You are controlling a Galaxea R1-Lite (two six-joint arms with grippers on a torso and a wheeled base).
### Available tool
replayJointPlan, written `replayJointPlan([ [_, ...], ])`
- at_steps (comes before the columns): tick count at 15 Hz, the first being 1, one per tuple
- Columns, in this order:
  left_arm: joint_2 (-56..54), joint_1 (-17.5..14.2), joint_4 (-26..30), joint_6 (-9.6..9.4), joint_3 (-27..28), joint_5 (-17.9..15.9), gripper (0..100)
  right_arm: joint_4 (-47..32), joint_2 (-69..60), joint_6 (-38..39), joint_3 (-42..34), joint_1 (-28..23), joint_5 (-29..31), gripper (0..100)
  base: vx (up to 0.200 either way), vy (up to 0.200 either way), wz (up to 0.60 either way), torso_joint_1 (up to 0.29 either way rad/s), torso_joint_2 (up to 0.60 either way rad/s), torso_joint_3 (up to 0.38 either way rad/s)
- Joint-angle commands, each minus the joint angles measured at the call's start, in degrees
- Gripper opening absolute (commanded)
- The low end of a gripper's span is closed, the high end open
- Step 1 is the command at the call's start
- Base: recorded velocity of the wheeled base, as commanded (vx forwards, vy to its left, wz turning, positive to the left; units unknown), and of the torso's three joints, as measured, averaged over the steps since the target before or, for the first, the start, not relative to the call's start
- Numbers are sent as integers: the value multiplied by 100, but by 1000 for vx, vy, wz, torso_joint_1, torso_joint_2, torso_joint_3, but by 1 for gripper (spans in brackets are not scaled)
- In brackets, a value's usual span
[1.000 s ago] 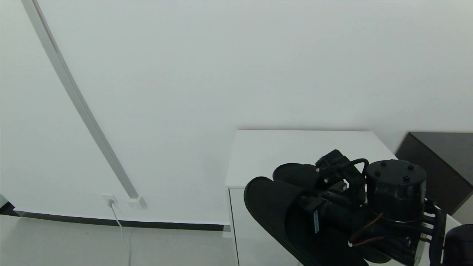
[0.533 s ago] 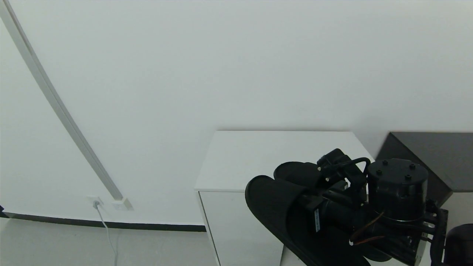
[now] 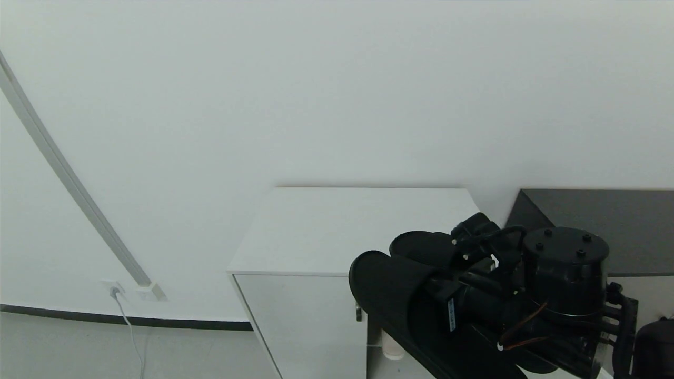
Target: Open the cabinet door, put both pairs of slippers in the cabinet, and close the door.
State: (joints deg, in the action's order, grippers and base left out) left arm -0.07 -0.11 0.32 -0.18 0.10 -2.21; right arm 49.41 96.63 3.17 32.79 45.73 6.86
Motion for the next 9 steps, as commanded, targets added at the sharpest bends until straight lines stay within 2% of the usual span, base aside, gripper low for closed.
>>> replayJointPlan([
  [1, 7, -7, 3, 1, -1, 1, 0, -1, 4, -1, -1, 6, -1, 0, 0, -200, 0, 2, 7, 2],
  [9, 7, -7, 3, 1, -1, 1, 0, -1, -4, -9, -1, 24, -1, 0, 0, 0, 0, 0, 0, 0],
])
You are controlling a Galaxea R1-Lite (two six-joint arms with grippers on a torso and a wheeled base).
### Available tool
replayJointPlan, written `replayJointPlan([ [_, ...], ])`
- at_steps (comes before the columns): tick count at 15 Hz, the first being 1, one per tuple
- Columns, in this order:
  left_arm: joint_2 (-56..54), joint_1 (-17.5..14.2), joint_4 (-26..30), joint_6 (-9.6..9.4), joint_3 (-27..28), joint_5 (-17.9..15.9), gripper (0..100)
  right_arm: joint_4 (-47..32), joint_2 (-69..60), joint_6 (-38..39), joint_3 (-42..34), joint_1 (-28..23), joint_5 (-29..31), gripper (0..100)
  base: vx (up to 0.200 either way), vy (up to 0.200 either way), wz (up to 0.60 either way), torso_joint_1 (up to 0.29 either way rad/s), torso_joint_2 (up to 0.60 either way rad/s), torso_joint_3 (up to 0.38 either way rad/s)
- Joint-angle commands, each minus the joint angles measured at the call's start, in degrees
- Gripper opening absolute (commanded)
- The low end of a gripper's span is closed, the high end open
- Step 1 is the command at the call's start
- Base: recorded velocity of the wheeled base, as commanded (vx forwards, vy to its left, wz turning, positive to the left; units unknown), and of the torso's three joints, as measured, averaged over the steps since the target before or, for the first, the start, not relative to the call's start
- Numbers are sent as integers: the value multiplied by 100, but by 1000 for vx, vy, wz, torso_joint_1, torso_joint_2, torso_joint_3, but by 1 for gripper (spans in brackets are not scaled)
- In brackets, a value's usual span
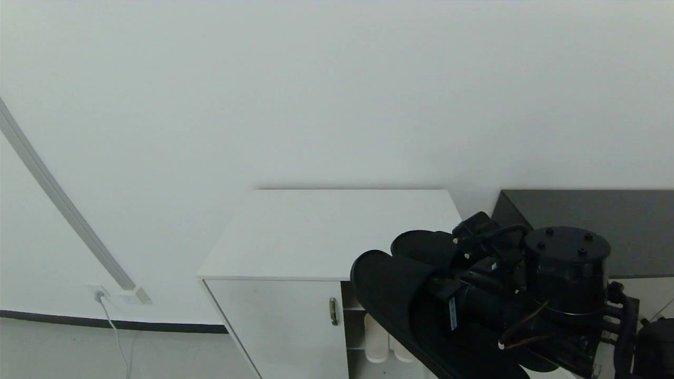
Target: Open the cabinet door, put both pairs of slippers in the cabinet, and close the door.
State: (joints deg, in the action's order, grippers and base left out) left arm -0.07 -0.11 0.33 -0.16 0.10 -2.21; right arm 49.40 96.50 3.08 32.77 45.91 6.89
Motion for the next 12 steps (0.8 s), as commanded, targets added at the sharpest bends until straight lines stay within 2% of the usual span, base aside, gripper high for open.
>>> replayJointPlan([
  [1, 7, 2, 2, -2, -1, 1, 0, 0, 9, -1, 1, 6, -3, 0, 0, 0, 0, 0, 0, 0],
  [3, 7, 2, 2, -2, -1, 1, 0, 9, 9, 8, 1, 6, -3, 0, 0, 0, 0, 0, 0, 0],
  [10, 7, -7, 2, -2, -1, 1, 0, 9, 18, 8, -7, 14, -3, 0, -200, 0, 0, -2, 5, 2],
  [12, 7, -7, 2, -2, -1, 1, 0, 9, 35, -10, -7, 14, 6, 0, 0, 0, 0, 0, 0, 0],
])
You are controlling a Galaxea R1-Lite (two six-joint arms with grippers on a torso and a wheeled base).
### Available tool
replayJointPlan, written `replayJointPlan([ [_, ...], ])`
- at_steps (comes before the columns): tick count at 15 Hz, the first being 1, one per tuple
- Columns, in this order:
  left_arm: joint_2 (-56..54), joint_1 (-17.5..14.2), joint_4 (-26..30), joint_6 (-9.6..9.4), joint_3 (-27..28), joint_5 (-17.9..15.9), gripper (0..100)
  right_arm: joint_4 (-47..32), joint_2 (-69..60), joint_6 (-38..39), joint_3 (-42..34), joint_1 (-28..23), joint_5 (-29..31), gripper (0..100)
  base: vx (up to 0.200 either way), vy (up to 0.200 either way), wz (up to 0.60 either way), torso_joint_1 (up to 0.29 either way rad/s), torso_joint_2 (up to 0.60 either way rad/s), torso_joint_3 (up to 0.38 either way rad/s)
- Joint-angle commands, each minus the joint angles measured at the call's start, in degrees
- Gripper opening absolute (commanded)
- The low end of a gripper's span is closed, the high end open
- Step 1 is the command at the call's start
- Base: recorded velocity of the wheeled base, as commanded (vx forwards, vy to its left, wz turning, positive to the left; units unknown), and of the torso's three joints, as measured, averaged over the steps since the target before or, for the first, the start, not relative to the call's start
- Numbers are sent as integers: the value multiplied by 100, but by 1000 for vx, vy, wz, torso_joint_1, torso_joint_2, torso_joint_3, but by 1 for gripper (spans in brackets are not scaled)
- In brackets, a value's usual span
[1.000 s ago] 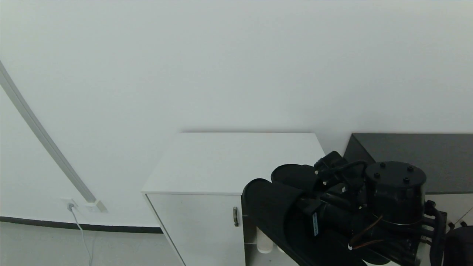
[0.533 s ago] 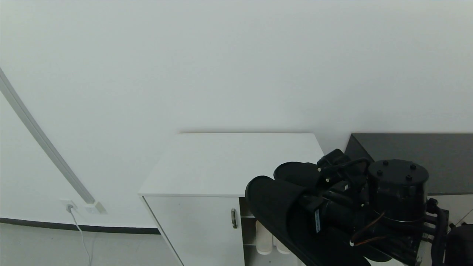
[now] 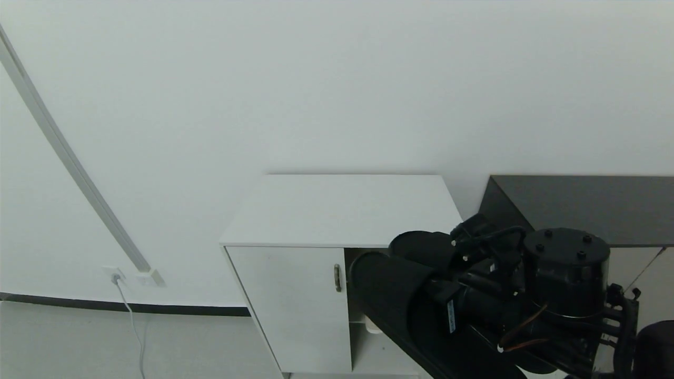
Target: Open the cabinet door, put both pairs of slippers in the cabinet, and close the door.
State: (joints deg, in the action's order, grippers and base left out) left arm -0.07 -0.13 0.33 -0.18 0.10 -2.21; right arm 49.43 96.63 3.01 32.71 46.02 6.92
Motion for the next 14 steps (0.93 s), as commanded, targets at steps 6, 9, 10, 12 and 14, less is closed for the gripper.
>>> replayJointPlan([
  [6, 7, -4, -7, 1, -1, 1, 0, 23, 22, -90, -98, -14, -16, 0, 0, 0, 0, 0, 0, 0],
  [9, 7, 5, 2, 9, -1, 1, 0, 23, 22, -90, -98, -14, -7, 0, 0, 0, 0, 0, 0, 0],
  [10, 7, -4, 2, 9, -1, 1, 0, 23, 22, -90, -115, -14, -16, 0, 0, 0, 0, 0, 0, 0],
  [12, 7, 5, 2, 9, -1, 1, 0, 58, 31, -90, -151, -14, -24, 0, 0, 0, 0, -50, 89, 55],
  [14, 7, 5, 2, 9, -1, 1, 0, 93, 31, -90, -151, -14, -33, 0, 0, 0, 0, -139, 330, 171],
])
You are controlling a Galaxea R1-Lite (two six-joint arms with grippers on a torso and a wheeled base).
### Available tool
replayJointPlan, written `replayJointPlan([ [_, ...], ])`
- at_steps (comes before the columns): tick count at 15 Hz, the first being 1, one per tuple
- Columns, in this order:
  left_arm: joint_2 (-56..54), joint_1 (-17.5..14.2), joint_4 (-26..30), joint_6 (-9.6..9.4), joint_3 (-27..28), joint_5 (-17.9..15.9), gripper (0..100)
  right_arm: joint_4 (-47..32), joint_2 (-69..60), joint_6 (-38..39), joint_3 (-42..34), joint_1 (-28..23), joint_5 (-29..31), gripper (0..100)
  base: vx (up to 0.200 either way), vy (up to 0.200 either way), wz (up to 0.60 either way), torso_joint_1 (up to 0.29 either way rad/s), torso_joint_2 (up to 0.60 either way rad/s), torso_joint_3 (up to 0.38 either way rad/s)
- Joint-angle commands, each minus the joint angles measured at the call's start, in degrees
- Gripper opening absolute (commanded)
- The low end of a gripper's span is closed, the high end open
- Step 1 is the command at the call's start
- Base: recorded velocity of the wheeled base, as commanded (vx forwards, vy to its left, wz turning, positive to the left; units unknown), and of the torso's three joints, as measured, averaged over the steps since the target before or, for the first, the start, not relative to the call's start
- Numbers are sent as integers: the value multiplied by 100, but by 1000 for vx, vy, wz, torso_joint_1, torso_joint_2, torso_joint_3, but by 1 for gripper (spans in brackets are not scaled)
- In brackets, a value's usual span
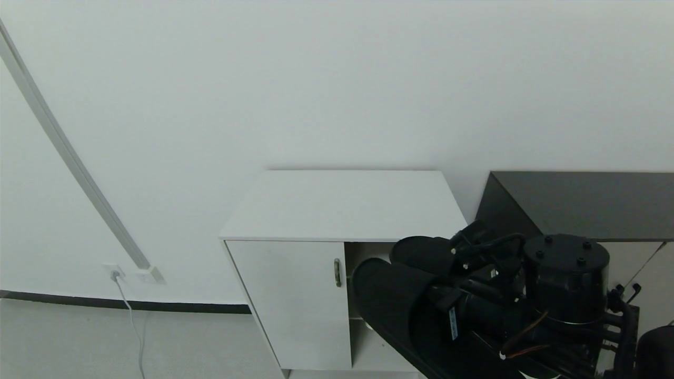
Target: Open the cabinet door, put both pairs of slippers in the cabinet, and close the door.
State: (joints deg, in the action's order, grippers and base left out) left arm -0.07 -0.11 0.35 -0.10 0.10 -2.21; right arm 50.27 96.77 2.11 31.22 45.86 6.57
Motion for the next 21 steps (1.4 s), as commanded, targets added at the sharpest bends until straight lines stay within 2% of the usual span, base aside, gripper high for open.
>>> replayJointPlan([
  [1, 7, -7, 0, 1, -1, 1, 0, 9, 17, 0, -11, 2, 2, 0, 0, 0, 0, -139, 334, 178],
  [11, 7, -7, 0, 1, -1, 1, 0, 18, 9, 0, -55, 11, 2, 0, 0, 0, 0, -165, 377, 213],
  [21, 7, 2, 0, 10, -1, 1, 0, 97, 35, -9, -81, 19, -15, 0, 0, 0, 0, -216, 532, 311],
])
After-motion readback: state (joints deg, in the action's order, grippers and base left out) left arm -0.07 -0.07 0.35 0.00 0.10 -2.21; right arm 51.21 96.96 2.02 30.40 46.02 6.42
